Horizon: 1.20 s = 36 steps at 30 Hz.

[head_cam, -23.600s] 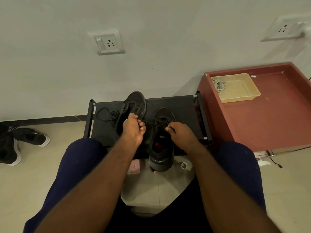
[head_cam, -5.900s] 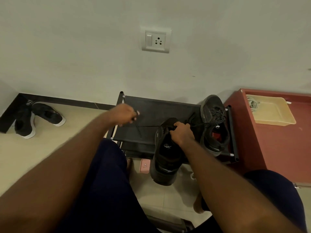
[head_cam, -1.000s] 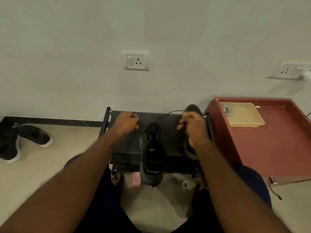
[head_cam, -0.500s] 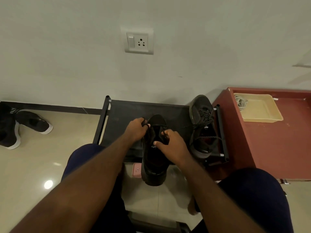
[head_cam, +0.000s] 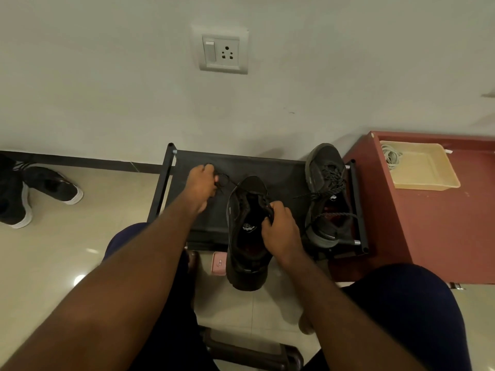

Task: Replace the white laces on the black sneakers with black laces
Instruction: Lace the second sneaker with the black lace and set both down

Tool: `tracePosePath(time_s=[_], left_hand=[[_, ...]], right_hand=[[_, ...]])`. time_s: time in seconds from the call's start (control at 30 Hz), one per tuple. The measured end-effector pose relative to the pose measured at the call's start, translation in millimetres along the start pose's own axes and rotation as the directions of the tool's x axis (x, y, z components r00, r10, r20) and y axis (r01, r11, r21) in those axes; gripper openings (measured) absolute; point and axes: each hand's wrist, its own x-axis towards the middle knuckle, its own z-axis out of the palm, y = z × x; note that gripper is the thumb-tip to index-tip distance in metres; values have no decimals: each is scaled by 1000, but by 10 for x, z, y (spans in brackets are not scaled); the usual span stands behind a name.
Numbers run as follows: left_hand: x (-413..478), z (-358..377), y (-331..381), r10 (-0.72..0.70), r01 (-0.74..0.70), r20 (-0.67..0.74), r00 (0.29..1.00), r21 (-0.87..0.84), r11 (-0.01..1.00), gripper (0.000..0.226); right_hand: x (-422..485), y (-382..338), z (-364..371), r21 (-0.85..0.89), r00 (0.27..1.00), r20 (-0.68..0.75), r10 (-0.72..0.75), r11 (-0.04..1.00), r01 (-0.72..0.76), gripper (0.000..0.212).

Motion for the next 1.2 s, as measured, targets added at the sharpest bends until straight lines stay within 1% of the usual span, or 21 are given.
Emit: tracePosePath(time_s=[0.03, 0.13, 0.2, 0.23, 0.3, 0.37, 0.4, 0.47, 0.53, 0.57, 0.63, 0.73, 0.8, 0.87, 0.93, 1.0, 1.03, 1.07, 1.13, 1.17, 1.2], left_hand=[[-13, -39, 37, 20, -20, -19, 1000, 0, 1000, 26], [-93, -119, 84, 113, -114, 21, 993, 269, 956, 28], [-146, -142, 156, 139, -145, 45, 989, 379, 914, 28], [-193, -172, 245, 172, -164, 21, 985, 428, 889, 26], [-294, -246, 491, 254, -199, -35, 967, 523, 829, 18], [-397, -316, 799, 250, -178, -69, 966, 527, 831, 7], [-461, -350, 976, 224, -160, -72, 972, 493, 855, 11], [-580, -387, 1313, 149, -135, -27, 988, 296, 946, 10], [-718, -411, 1644, 94, -98, 45, 995, 87, 991, 15], [-815, -429, 1820, 119, -122, 75, 990, 36, 992, 18], [-1010, -444, 2099, 230, -231, 126, 965, -9, 973, 18], [-1217, -435, 2397, 350, -339, 162, 923, -92, 936, 11], [-1374, -424, 2568, 389, -351, 161, 907, -220, 910, 11], [-1538, -407, 2733, 423, -338, 191, 886, -359, 870, 3], [-1685, -386, 2859, 448, -304, 204, 870, -493, 815, 11], [-1805, -361, 2929, 480, -329, 154, 864, -550, 767, 10], [-1840, -348, 2941, 504, -388, 103, 857, -515, 765, 5], [-1861, -342, 2947, 533, -456, 50, 845, -456, 765, 7], [-1890, -336, 2909, 564, -534, -17, 826, -346, 771, 26], [-1914, -336, 2890, 564, -538, -21, 826, -330, 776, 36], [-1906, -333, 2855, 548, -516, -2, 836, -339, 786, 43]], right_hand=[[3, -7, -2, -2, 1000, 6, 6, 1000, -6, 19], [28, -56, -61, -17, 998, 62, 27, 1000, -26, 24], [81, -105, -180, -7, 993, 101, 54, 999, -54, 29], [100, -159, -274, 12, 992, 105, 66, 998, -67, 34], [148, -304, -516, 126, 991, 106, 87, 987, -101, 46], [193, -531, -812, 378, 984, 164, 75, 916, -133, 41], [199, -688, -999, 498, 981, 191, 40, 857, -132, 31], [178, -1000, -1378, 666, 984, 175, -26, 740, -98, 16], [114, -1276, -1730, 765, 989, 137, -62, 640, -66, 11], [46, -1406, -1906, 805, 990, 111, -84, 592, -40, 11], [-84, -1595, -2174, 859, 992, 47, -117, 512, 19, 17], [-267, -1805, -2432, 883, 989, -40, -142, 458, 101, 25], [-386, -1914, -2526, 906, 983, -58, -172, 405, 124, 23], [-480, -2002, -2588, 933, 977, -48, -210, 339, 119, 22], [-551, -2057, -2631, 951, 962, -52, -269, 279, 130, 29], [-593, -2088, -2650, 933, 939, -96, -331, 298, 201, 38], [-609, -2092, -2644, 905, 927, -131, -351, 339, 257, 39], [-632, -2095, -2637, 865, 910, -173, -377, 385, 323, 36], [-669, -2083, -2607, 727, 878, -262, -402, 516, 453, 20], [-690, -2077, -2607, 642, 865, -305, -398, 585, 495, 11], [-682, -2076, -2588, 572, 857, -343, -383, 639, 515, 9]])
